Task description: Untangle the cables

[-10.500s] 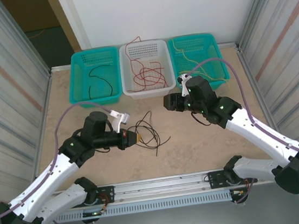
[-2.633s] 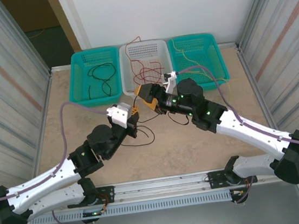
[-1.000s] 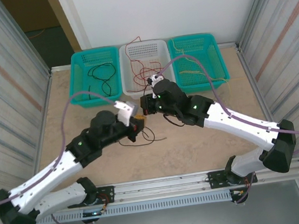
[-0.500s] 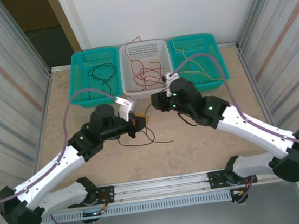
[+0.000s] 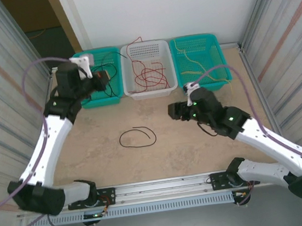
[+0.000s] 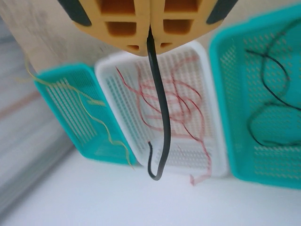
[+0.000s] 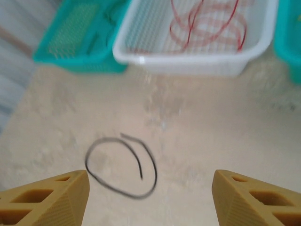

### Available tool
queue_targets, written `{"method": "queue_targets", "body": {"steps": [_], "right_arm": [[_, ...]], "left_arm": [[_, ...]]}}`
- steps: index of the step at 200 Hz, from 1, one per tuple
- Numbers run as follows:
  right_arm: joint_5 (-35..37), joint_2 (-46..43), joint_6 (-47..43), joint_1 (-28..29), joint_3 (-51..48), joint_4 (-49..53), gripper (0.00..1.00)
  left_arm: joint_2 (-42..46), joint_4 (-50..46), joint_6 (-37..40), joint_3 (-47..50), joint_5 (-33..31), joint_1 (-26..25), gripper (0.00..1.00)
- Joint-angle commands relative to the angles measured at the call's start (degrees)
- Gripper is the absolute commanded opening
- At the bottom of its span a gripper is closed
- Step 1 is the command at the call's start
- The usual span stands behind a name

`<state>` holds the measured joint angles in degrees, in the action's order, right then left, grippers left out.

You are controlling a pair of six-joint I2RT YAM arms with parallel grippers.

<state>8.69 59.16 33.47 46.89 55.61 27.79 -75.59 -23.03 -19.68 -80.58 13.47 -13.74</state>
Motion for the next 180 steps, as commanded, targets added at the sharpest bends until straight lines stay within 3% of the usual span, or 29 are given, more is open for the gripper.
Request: {"method": "queue_targets", "body": {"steps": [1, 22, 36, 61, 113, 146, 180], "right_arm": [[1.2, 4.1, 1.0, 4.5, 0.1, 2.3, 0.67], [2.2, 9.2, 0.6, 7.2, 1.8, 1.5, 0.67], [0.9, 12.9, 0.7, 7.4, 2.6, -0.1, 0.66], [-1.9, 20.9, 0.0, 7.5, 5.4, -2.0, 0.67], [-7.3, 43.4, -4.1, 6.5, 17.6, 1.8, 0.60], [-5.4, 53.0, -4.5, 4.6, 23.9, 5.8, 0.55], [-2.9, 59.9, -6.7, 4.1, 30.4, 11.6, 0.52]], "left_arm": [[-8.1, -3.7, 2.4, -8.1, -0.6, 4.7, 0.17], [-16.4, -4.8, 1.2, -13.1, -1.5, 9.1, 0.53], [-20.8, -7.5, -1.9, -15.6, 0.3, 11.6, 0.62], [-20.4, -7.1, -4.3, -12.6, 5.7, 11.5, 0.64], [3.5, -5.5, -6.1, 7.1, 5.4, 9.1, 0.58], [19.7, -9.4, -5.0, 18.9, 6.6, 7.1, 0.53], [29.0, -14.6, -3.9, 26.4, 6.6, 1.9, 0.51]]}}
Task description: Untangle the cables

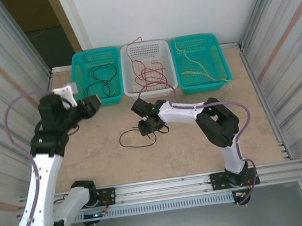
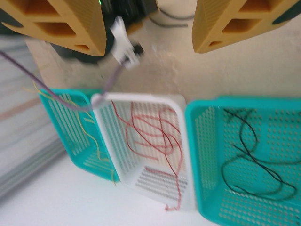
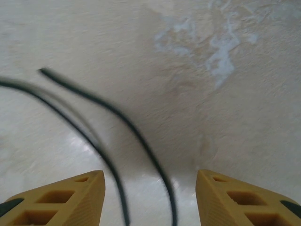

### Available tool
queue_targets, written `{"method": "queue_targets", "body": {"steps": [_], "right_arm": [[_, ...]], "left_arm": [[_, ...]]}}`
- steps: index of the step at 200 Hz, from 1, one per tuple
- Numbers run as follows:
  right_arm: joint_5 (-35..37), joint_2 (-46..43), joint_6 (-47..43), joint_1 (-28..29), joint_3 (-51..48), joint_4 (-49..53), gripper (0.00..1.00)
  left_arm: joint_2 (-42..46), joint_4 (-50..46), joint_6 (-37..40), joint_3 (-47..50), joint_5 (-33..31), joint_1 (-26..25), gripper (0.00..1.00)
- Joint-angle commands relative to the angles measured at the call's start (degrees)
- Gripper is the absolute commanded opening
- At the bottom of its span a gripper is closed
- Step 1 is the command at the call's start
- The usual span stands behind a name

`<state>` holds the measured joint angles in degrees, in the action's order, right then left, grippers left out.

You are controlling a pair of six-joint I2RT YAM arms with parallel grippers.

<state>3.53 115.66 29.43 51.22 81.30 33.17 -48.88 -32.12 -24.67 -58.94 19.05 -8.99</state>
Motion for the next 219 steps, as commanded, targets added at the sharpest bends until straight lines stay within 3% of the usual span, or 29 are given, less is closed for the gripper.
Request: {"method": "queue_targets", "body": {"steps": [1, 32, 67, 85, 146, 178, 219], "right_arm": [[2.2, 3.5, -2.7, -0.3, 4.8, 6.2, 0.52], [0.8, 7.5, -2.6, -1.0, 7.7, 8.6, 0.36], [1.9, 6.9, -2.6, -0.8, 8.2, 9.0, 0.00], [6.1, 2.5, -2.7, 0.4, 5.4, 6.7, 0.00], [14.7, -28.8, -2.1, 4.3, -9.5, -8.8, 0.00], [10.8, -39.6, -1.1, 3.9, -12.1, -13.4, 0.00], [7.2, -48.1, 1.2, 3.4, -13.0, -17.7, 0.00]], "left_arm": [[2.5, -5.6, 1.1, 4.9, 0.9, -3.0, 0.51], [5.7, -6.3, 0.4, 8.8, -0.8, -6.6, 0.51], [5.7, -6.3, 0.1, 8.4, -0.6, -7.4, 0.50], [5.5, -5.2, 0.2, 7.8, 0.7, -7.5, 0.50], [5.6, 5.5, 0.0, 6.8, 6.6, -13.1, 0.55], [2.9, 13.0, 2.5, 4.9, 6.0, -20.9, 0.59], [-5.7, 16.5, 10.9, -0.1, 2.3, -34.0, 0.61]]}}
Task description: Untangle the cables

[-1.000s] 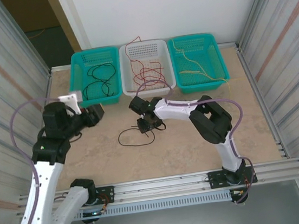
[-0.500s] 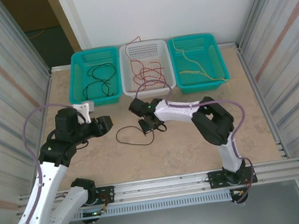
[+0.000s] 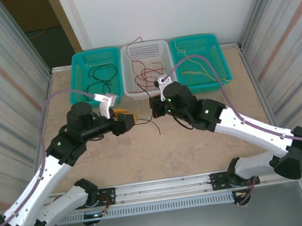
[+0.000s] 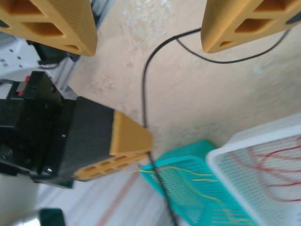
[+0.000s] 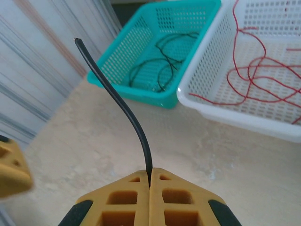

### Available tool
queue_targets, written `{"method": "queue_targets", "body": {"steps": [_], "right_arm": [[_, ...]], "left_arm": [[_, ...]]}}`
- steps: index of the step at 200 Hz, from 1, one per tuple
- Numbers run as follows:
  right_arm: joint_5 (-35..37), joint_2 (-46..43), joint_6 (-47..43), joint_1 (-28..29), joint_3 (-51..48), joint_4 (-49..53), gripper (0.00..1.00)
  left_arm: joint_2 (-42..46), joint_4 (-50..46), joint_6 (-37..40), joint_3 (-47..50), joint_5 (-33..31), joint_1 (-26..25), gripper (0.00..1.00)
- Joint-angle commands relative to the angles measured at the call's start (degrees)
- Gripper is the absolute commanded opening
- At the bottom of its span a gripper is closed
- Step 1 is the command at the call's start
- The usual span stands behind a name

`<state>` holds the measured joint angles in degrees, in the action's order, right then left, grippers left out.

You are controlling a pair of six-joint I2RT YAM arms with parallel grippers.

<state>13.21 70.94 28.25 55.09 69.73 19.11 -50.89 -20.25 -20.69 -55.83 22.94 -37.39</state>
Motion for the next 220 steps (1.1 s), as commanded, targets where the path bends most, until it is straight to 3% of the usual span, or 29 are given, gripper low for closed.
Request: {"method": "queue_targets", "body": {"steps": [1, 32, 62, 137, 180, 220], "right_arm": [[-2.6, -3.6, 2.4, -0.5, -1.5, -3.7, 0.00], [-6.0, -7.5, 3.7, -1.1, -1.4, -5.0, 0.00], [-6.8, -10.2, 4.5, -1.2, -2.2, -5.3, 0.00], [-10.1, -14.0, 9.3, -4.5, -6.8, -7.9, 0.00], [-9.9, -17.7, 17.7, -7.9, -14.8, -12.0, 0.00], [-10.2, -18.6, 27.1, -8.3, -23.9, -17.8, 0.00]], "left_arm": [[-3.9, 4.7, 7.1, -3.3, -1.7, -5.7, 0.61], [-8.4, 5.7, 11.9, -4.9, -10.7, -13.0, 0.60], [-10.7, 6.2, 15.3, -5.9, -19.3, -17.9, 0.52], [-9.4, 15.2, 13.0, -1.8, -20.1, -19.3, 0.00], [-8.4, 18.9, 10.6, -0.2, -25.2, -20.3, 0.00], [-4.5, 30.8, 6.9, 5.1, -30.3, -20.4, 0.00]]}}
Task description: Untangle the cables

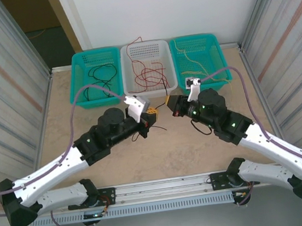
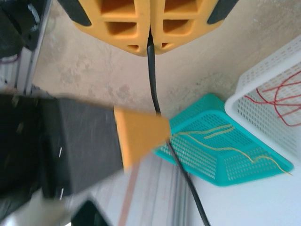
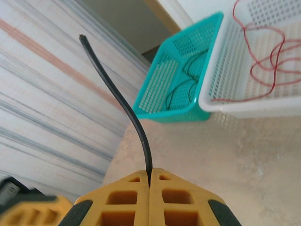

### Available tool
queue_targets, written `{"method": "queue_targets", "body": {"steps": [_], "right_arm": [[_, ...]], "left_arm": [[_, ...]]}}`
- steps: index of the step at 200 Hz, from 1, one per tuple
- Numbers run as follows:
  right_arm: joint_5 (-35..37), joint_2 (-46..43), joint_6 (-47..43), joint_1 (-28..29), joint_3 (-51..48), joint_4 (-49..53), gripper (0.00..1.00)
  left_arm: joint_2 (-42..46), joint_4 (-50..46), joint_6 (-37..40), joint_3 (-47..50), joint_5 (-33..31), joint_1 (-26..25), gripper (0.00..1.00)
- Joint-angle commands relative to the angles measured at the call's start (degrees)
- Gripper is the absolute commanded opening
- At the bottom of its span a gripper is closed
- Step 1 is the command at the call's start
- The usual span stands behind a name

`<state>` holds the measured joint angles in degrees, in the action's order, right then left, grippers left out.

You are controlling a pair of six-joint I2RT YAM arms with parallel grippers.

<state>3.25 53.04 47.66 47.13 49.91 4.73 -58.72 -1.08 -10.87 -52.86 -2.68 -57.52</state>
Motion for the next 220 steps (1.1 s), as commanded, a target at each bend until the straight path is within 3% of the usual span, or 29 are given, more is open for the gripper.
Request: {"method": "queue_targets", "body": {"steps": [1, 33, 71, 97, 124, 147, 177, 199, 220], "right_arm": [[-0.2, -0.7, 7.9, -0.3, -4.3, -3.6, 0.00], [0.3, -1.2, 8.2, 0.4, -4.8, -1.9, 0.01], [3.1, -4.1, -1.4, 2.0, 0.8, 9.0, 0.51], [1.8, -4.1, -5.6, 4.6, 1.3, 9.9, 0.62], [2.6, -1.4, -8.8, 11.7, -0.3, 4.1, 0.65], [3.6, 4.7, -10.3, 16.0, 1.1, 0.8, 0.65], [0.8, 12.6, -11.5, 17.5, 4.9, -2.9, 0.64], [-1.0, 15.8, -12.2, 17.7, 7.1, -4.3, 0.56], [-1.9, 16.8, -12.2, 18.1, 8.0, -4.3, 0.39]], "left_arm": [[3.3, 11.9, -3.0, 2.3, -4.7, -0.3, 0.00], [2.9, 14.8, -4.3, 2.4, -7.6, -0.4, 0.00], [1.9, 5.1, -7.4, -2.4, -9.5, 0.4, 0.00], [2.9, 6.0, -18.9, -0.8, -0.9, 6.5, 0.00], [4.7, 10.1, -28.6, 1.1, 1.5, 10.6, 0.00], [4.8, 9.9, -30.9, -0.5, 1.6, 10.7, 0.00], [4.7, 9.7, -32.7, -1.7, 2.6, 10.7, 0.00], [5.0, 8.9, -33.0, -2.1, 2.4, 10.7, 0.00], [5.6, 8.7, -32.9, -1.9, 1.4, 10.7, 0.00]]}}
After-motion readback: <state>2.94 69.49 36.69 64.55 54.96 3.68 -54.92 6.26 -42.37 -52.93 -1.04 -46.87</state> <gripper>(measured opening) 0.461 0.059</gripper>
